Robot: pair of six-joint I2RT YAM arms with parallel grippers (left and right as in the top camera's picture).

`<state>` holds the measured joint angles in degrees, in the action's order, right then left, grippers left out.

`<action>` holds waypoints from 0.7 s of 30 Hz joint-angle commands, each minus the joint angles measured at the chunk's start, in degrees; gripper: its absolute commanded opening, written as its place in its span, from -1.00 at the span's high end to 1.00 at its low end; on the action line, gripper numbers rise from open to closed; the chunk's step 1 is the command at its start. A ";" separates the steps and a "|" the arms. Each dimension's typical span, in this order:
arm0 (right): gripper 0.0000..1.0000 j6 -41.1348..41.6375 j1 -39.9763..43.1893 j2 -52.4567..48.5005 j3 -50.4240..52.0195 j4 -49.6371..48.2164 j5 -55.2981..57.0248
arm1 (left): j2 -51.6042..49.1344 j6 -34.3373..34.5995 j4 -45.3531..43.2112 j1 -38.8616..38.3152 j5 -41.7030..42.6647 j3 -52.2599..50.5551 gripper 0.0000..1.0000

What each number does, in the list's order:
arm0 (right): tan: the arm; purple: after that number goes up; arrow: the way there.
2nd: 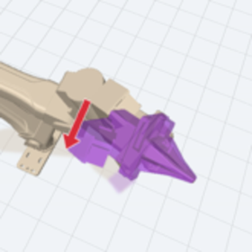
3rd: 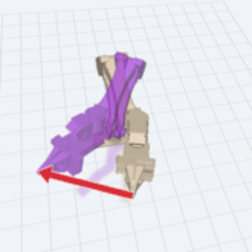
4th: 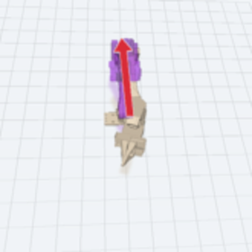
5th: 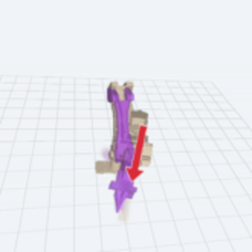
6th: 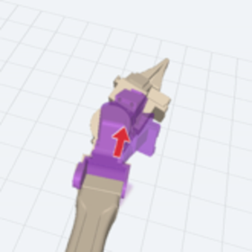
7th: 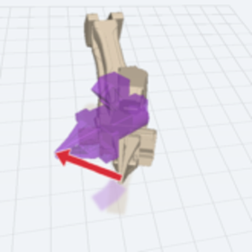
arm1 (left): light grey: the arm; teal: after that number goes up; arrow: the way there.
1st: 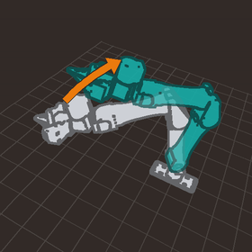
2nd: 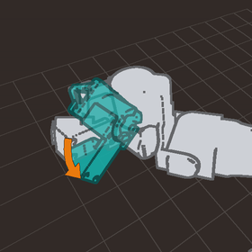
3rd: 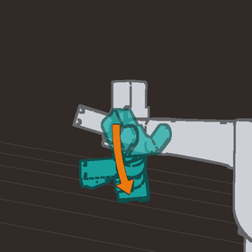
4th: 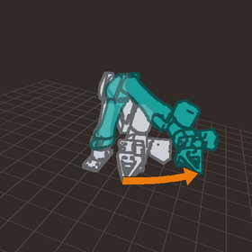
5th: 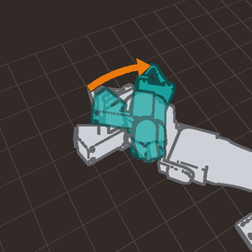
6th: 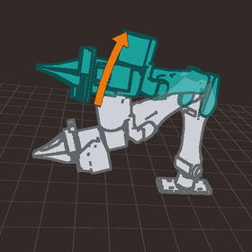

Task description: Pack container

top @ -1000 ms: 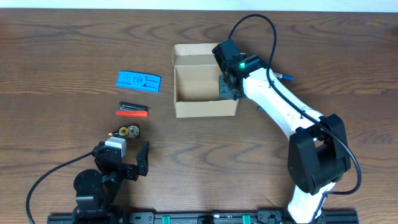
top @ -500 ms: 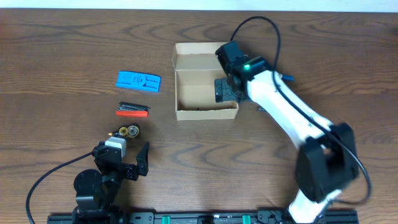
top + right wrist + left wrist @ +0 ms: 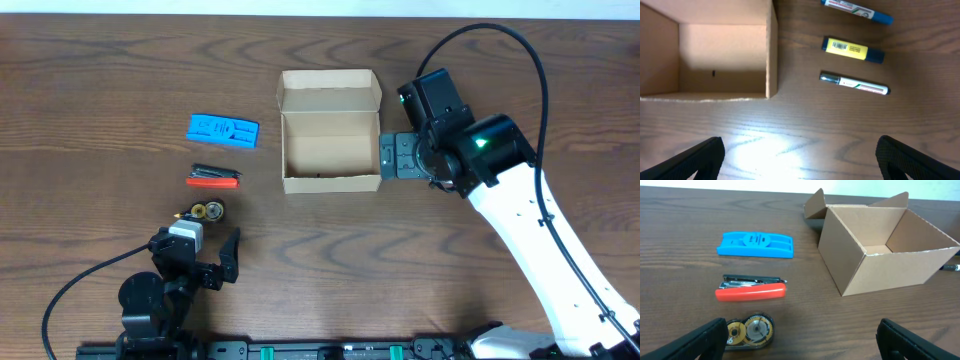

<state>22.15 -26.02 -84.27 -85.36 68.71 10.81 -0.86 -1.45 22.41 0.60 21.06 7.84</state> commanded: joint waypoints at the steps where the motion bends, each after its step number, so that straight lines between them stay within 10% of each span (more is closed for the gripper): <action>1: -0.99 -3.08 -0.26 3.72 1.33 -0.11 -2.86 | 0.13 0.35 0.00 0.22 0.66 -1.20 -0.91; 14: -0.98 -7.43 -0.70 18.51 14.45 -2.08 -10.51 | 0.13 0.52 -0.04 0.22 3.04 -1.20 -0.91; 21: -0.99 -7.63 -0.70 23.32 14.47 -1.16 -11.08 | -0.15 14.21 -4.61 0.22 11.54 0.98 -0.91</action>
<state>15.70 -26.55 -62.17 -70.96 67.29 0.62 -0.86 5.06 18.35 0.60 28.05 7.46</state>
